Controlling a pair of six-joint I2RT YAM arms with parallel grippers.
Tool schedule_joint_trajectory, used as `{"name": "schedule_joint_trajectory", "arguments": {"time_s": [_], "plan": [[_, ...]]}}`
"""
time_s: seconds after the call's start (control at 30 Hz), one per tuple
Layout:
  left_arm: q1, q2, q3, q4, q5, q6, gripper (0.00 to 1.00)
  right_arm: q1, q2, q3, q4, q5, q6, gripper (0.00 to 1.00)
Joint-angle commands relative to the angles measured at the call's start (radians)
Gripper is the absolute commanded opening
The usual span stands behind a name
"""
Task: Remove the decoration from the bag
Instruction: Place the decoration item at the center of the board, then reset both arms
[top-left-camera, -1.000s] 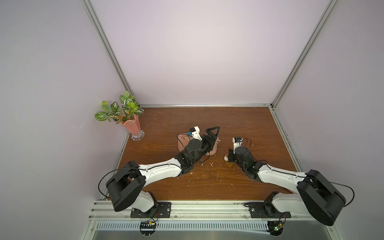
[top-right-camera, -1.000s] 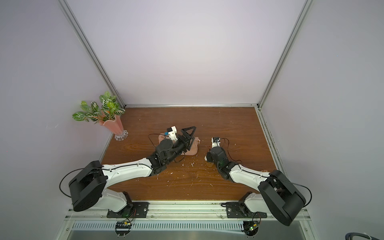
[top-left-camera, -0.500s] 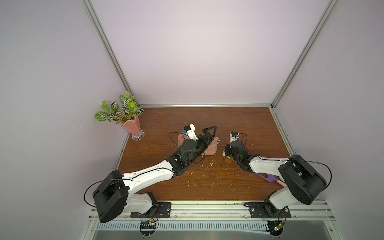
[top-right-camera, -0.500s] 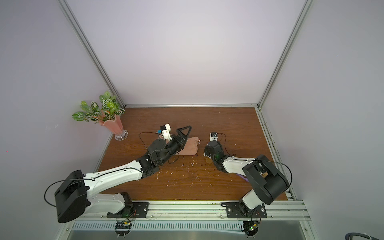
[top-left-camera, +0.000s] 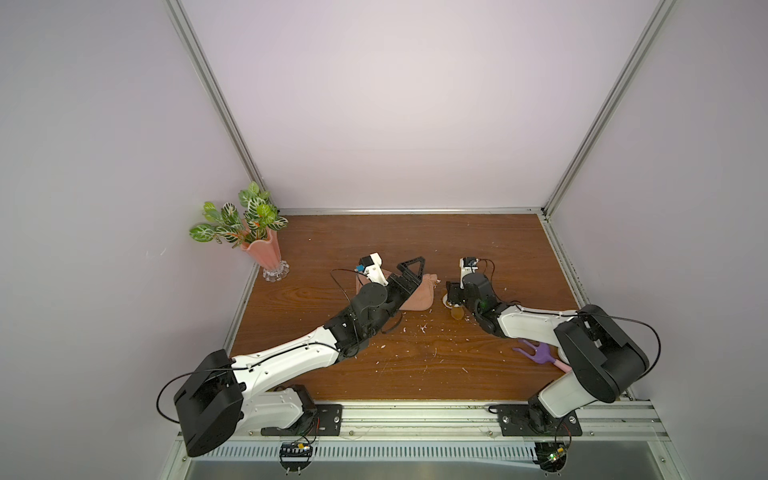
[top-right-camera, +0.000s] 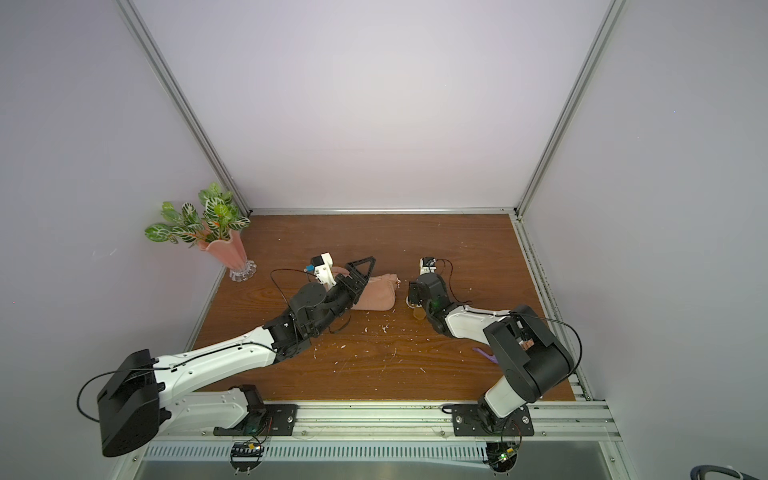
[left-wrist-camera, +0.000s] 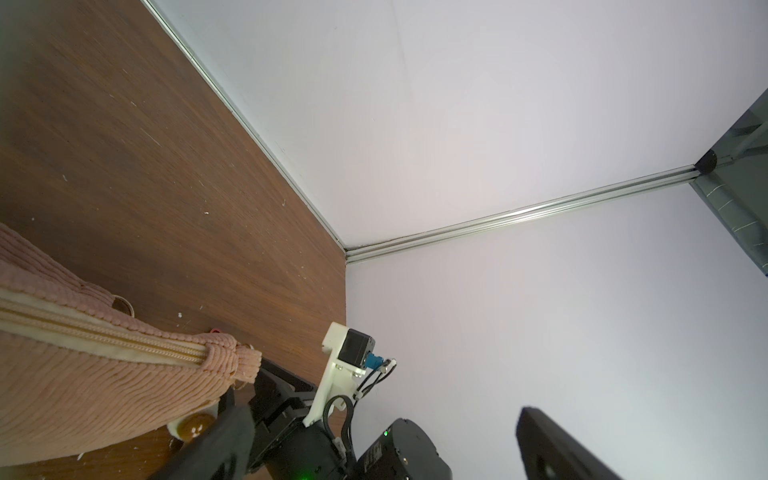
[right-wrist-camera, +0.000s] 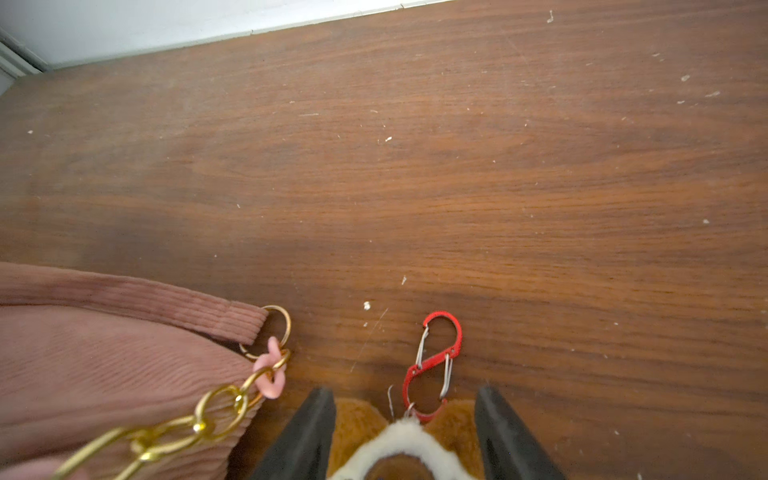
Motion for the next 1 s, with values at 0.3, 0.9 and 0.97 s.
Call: {"name": "schedule_joint_trajectory", "arguments": {"time_s": [0.3, 0.9, 0.97], "plan": [[0.008, -0.059, 0.044, -0.123, -0.11, 0.169, 1.0, -0.011, -0.18, -0.023, -0.032, -0.045, 0.017, 0.73], [0.007, -0.114, 0.199, -0.184, -0.752, 0.967, 1.0, -0.035, -0.569, -0.036, -0.134, 0.088, -0.084, 1.0], [0.008, -0.105, 0.178, -0.144, -0.818, 1.085, 1.0, -0.058, -0.6, -0.076, -0.099, 0.13, -0.103, 1.0]]}}
